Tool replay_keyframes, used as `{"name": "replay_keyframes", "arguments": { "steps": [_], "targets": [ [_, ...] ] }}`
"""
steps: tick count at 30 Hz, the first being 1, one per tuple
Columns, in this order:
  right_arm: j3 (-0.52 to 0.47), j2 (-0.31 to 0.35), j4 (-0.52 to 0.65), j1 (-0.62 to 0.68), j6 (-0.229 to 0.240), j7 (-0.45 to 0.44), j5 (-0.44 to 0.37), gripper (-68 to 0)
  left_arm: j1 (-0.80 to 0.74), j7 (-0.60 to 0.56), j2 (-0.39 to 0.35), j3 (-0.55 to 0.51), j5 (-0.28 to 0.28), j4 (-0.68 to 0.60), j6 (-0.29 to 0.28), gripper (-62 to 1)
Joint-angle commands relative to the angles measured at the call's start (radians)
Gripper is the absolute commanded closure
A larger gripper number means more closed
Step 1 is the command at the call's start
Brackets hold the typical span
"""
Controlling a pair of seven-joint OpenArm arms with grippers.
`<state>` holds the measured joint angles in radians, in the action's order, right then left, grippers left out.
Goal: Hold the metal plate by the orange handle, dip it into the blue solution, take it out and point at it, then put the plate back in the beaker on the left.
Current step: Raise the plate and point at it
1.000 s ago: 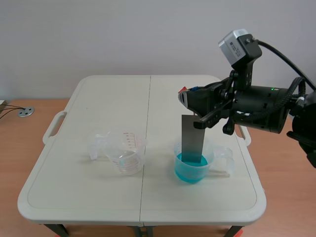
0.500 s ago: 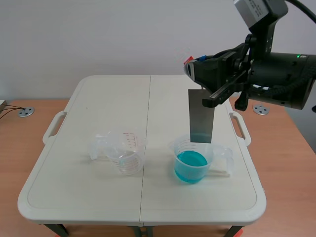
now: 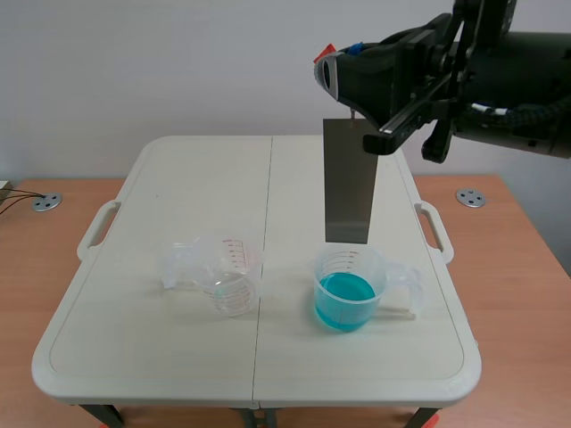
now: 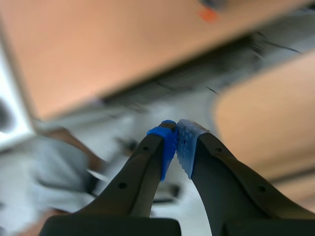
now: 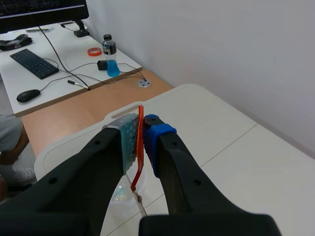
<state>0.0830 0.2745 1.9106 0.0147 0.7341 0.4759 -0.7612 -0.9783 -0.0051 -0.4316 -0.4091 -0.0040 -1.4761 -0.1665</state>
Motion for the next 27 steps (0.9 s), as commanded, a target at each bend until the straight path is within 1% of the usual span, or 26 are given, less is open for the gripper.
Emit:
{"name": "replay_keyframes", "arguments": {
  "steps": [1,3,6,9,10,12,15,18,19,21,24,27],
  "targets": [
    [-0.006,0.008,0.019,-0.009,0.011,-0.017,-0.020,-1.1,-0.007,-0.015,-0.028,-0.030,-0.003,-0.040,-0.001,-3.0],
    [-0.006,0.008,0.024,-0.009,0.011,-0.017,-0.029,-1.1,-0.007,-0.036,-0.065,-0.063,-0.003,-0.087,-0.002,-3.0],
    [-0.015,0.008,0.024,-0.009,0.011,-0.017,-0.037,-1.1,-0.007,-0.080,-0.127,-0.076,-0.003,-0.138,-0.003,-3.0],
    [-0.029,0.008,0.024,-0.009,0.011,-0.017,-0.038,-1.1,0.000,-0.150,-0.185,-0.073,-0.003,-0.172,-0.036,-3.0],
    [-0.034,0.008,0.024,-0.009,0.011,-0.017,-0.040,-1.1,0.002,-0.172,-0.202,-0.073,-0.003,-0.182,-0.054,-3.0],
    [-0.039,0.008,0.024,-0.009,0.011,-0.018,-0.040,-1.1,0.018,-0.217,-0.230,-0.072,-0.004,-0.197,-0.108,-3.0],
    [-0.039,0.008,0.024,-0.009,0.011,-0.017,-0.040,-1.1,0.074,-0.275,-0.260,-0.049,-0.008,-0.210,-0.224,-3.0],
    [-0.039,0.008,0.024,-0.009,0.011,-0.017,-0.040,-1.1,0.171,-0.298,-0.276,0.018,-0.007,-0.211,-0.341,-3.0],
    [-0.039,0.008,0.024,-0.009,0.011,-0.017,-0.040,-1.1,0.208,-0.296,-0.276,0.048,-0.007,-0.211,-0.369,-3.0],
    [-0.039,0.008,0.024,-0.009,0.011,-0.017,-0.040,-1.1,0.285,-0.282,-0.276,0.117,-0.006,-0.211,-0.409,-3.0],
    [-0.039,0.008,0.024,-0.009,0.011,-0.018,-0.040,-1.1,0.391,-0.269,-0.275,0.231,-0.002,-0.211,-0.428,-3.0],
    [-0.039,0.008,0.024,-0.009,0.011,-0.018,-0.040,-1.1,0.494,-0.248,-0.275,0.344,-0.002,-0.208,-0.429,-3.0]
  ]
}}
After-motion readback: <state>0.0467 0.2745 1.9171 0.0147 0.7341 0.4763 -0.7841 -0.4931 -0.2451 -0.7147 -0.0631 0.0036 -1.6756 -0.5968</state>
